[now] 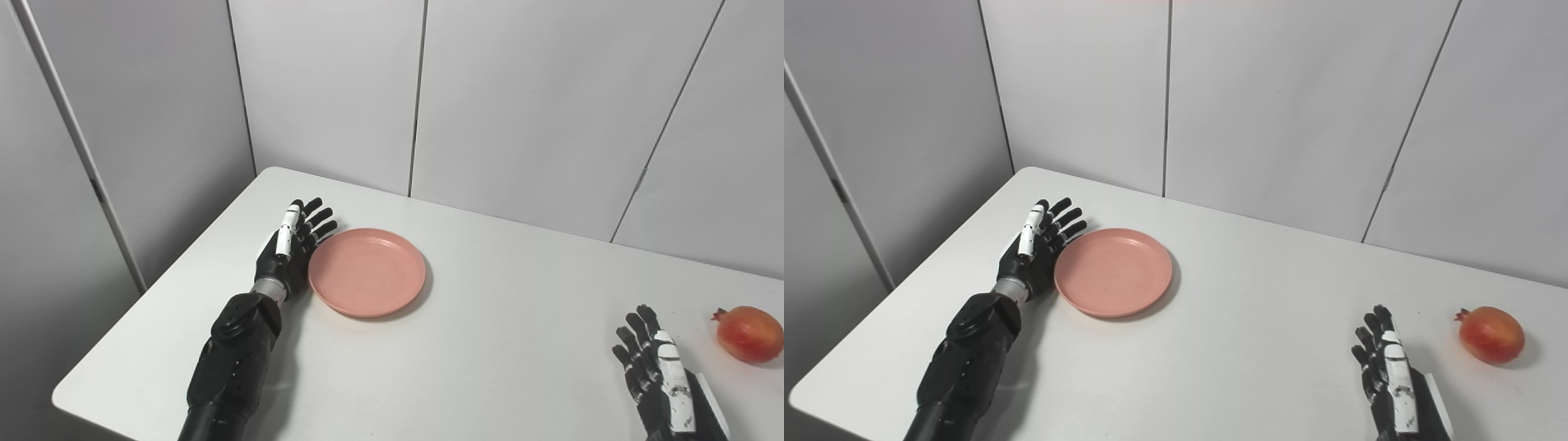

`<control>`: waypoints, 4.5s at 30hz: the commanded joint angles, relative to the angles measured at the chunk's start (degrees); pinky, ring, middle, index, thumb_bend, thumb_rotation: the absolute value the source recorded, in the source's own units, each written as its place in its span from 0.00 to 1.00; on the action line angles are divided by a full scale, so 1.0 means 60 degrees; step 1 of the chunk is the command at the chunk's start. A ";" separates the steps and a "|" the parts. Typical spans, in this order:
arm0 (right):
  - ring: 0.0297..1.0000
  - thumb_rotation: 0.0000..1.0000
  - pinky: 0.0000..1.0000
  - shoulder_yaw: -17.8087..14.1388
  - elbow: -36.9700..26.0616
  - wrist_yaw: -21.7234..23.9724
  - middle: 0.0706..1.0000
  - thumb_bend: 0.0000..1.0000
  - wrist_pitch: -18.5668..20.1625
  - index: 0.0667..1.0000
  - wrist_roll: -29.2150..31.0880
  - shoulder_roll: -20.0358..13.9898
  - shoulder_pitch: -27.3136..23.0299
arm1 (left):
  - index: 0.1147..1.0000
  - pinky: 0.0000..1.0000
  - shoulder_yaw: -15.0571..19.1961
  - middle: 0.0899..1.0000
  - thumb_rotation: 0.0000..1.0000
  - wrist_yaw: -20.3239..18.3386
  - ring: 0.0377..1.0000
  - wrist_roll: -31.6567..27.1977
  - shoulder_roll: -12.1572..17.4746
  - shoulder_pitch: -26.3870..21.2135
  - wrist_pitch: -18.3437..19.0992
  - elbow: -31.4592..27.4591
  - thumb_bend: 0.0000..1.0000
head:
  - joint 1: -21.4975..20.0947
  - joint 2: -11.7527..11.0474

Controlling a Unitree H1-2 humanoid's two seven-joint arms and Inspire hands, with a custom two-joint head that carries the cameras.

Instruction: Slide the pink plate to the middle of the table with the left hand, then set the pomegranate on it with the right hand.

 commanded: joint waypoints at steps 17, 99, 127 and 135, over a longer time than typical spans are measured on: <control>1.00 1.00 1.00 -0.0030 -0.0245 -0.0048 1.00 0.19 -0.0167 1.00 -0.0106 0.0096 -0.0272 | 0.83 0.86 -0.1109 0.85 1.00 -0.0110 0.85 0.0752 -0.0842 -0.0314 0.0357 -0.0523 0.36 | -0.0247 0.0226; 0.92 1.00 0.92 0.0113 -0.1348 -0.0645 0.94 0.33 -0.1110 0.94 -0.2516 -0.0221 -0.1335 | 0.86 0.86 -0.2028 0.88 1.00 -0.0452 0.87 0.1993 -0.2324 0.0955 -0.0285 -0.1542 0.38 | -0.5427 0.0702; 0.84 0.69 0.79 -0.0296 -0.0909 -0.1810 0.86 0.81 -0.1197 0.87 -0.6858 -0.2131 -0.2519 | 0.86 0.88 -0.1681 0.87 1.00 -0.1146 0.87 0.1219 -0.1962 0.0834 -0.0833 -0.0567 0.35 | -0.6892 -0.0152; 0.85 0.41 0.77 -0.0257 -0.0515 -0.1952 0.87 0.89 -0.1127 0.88 -0.7913 -0.2685 -0.2690 | 0.87 0.89 -0.1581 0.88 1.00 -0.1310 0.87 0.1072 -0.1917 0.0794 -0.0831 -0.0407 0.35 | -0.7020 -0.0181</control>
